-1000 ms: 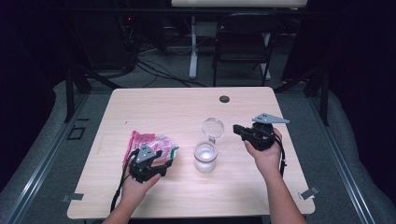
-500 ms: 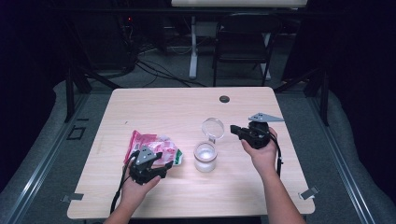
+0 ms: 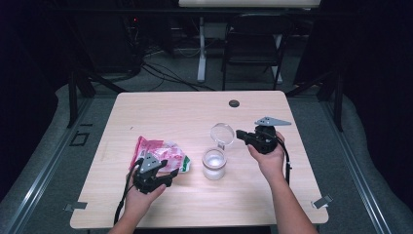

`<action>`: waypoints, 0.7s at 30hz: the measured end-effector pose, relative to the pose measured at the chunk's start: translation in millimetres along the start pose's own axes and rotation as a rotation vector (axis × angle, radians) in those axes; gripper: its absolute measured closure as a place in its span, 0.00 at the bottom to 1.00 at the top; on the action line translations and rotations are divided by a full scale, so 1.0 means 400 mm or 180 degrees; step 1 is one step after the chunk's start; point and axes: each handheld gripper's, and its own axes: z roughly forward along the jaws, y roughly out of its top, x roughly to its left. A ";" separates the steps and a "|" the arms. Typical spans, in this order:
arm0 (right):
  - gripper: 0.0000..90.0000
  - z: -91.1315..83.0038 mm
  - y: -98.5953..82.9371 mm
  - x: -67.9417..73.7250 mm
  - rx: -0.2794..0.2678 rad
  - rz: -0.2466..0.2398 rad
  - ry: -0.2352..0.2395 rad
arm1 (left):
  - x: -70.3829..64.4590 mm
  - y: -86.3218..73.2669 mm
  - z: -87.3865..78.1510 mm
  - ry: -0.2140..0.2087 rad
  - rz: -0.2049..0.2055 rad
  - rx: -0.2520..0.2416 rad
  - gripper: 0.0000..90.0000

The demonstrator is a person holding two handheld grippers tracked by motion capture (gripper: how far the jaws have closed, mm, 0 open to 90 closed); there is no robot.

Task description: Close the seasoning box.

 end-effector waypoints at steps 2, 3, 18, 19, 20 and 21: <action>0.99 0.004 0.000 0.001 0.0003 -0.0001 0.0011 | -0.001 0.010 0.005 0.0016 0.0038 0.0036 0.54; 0.99 0.005 0.000 0.001 0.0000 -0.0003 0.0005 | -0.003 0.019 0.007 0.0004 0.0064 0.0045 0.55; 0.97 0.008 0.002 0.011 0.0001 -0.0017 0.0043 | -0.079 0.169 0.054 -0.0187 0.0304 -0.0079 0.94; 0.97 0.008 0.002 0.011 0.0001 -0.0017 0.0043 | -0.079 0.169 0.054 -0.0187 0.0304 -0.0079 0.96; 0.97 0.008 0.002 0.011 -0.0001 -0.0014 0.0047 | -0.083 0.177 0.059 -0.0214 0.0310 -0.0087 0.96; 0.96 0.009 0.001 0.012 -0.0001 -0.0007 0.0053 | -0.086 0.186 0.064 -0.0221 0.0304 -0.0081 1.00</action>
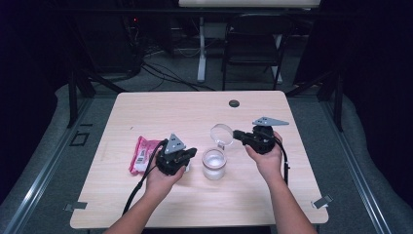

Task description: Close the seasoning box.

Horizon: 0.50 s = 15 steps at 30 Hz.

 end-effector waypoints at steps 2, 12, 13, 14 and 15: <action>0.96 0.001 0.000 0.002 0.0006 -0.0008 0.0004 | -0.003 0.019 0.010 -0.0085 -0.0046 -0.0035 1.00; 0.96 0.002 -0.001 0.013 0.0035 -0.0057 0.0040 | -0.021 0.065 0.047 -0.0176 -0.0033 -0.0057 1.00; 0.96 0.002 -0.001 0.013 0.0035 -0.0057 0.0040 | -0.023 0.069 0.055 -0.0186 -0.0038 -0.0053 1.00; 0.96 0.004 -0.003 0.016 0.0034 -0.0053 0.0041 | -0.024 0.070 0.059 -0.0195 -0.0045 -0.0051 1.00; 0.96 0.005 -0.003 0.016 0.0043 -0.0065 0.0048 | -0.025 0.071 0.061 -0.0204 -0.0047 -0.0037 1.00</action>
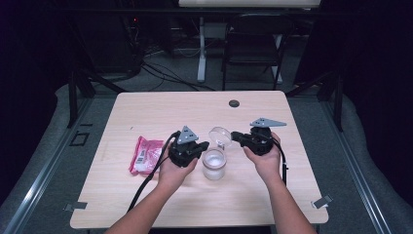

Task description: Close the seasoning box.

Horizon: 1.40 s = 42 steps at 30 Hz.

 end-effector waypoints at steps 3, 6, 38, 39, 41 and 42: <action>0.96 0.000 -0.001 0.004 0.0010 -0.0017 0.0009 | -0.002 0.004 0.005 -0.0005 0.0010 -0.0001 1.00; 0.95 -0.001 -0.002 0.011 0.0019 -0.0036 0.0047 | -0.003 0.005 0.003 -0.0003 0.0008 -0.0014 1.00; 0.91 0.014 -0.008 0.069 0.0163 -0.0263 0.0281 | -0.017 -0.075 -0.016 -0.0089 -0.0027 0.0120 1.00; 0.91 0.016 -0.010 0.073 0.0169 -0.0277 0.0291 | -0.017 -0.078 -0.016 -0.0098 -0.0031 0.0130 1.00; 0.91 0.019 -0.013 0.079 0.0178 -0.0303 0.0306 | -0.017 -0.083 -0.014 -0.0102 -0.0042 0.0150 1.00; 0.91 0.020 -0.014 0.080 0.0196 -0.0332 0.0309 | -0.017 -0.085 -0.013 -0.0107 -0.0037 0.0153 1.00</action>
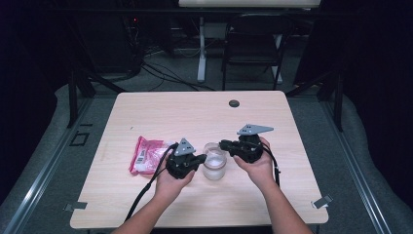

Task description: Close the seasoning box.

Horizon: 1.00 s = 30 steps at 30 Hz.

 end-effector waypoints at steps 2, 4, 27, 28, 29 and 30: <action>0.91 0.001 -0.001 0.002 0.0010 0.0005 0.0014 | 0.001 -0.004 0.001 -0.0008 -0.0011 0.0011 1.00; 0.91 0.001 -0.003 0.004 0.0014 -0.0005 0.0015 | 0.002 -0.008 0.002 0.0006 -0.0005 0.0004 1.00; 0.89 0.012 -0.012 0.011 0.0120 -0.0054 0.0056 | 0.028 -0.051 -0.025 0.0068 -0.0070 0.0080 1.00; 0.89 0.011 -0.012 0.011 0.0109 -0.0042 0.0052 | 0.031 -0.053 -0.027 0.0069 -0.0077 0.0074 1.00; 0.89 0.011 -0.012 0.011 0.0105 -0.0037 0.0049 | 0.033 -0.056 -0.029 0.0085 -0.0083 0.0060 0.99; 0.88 0.011 -0.012 0.011 0.0106 -0.0041 0.0045 | 0.036 -0.057 -0.033 0.0090 -0.0090 0.0063 0.97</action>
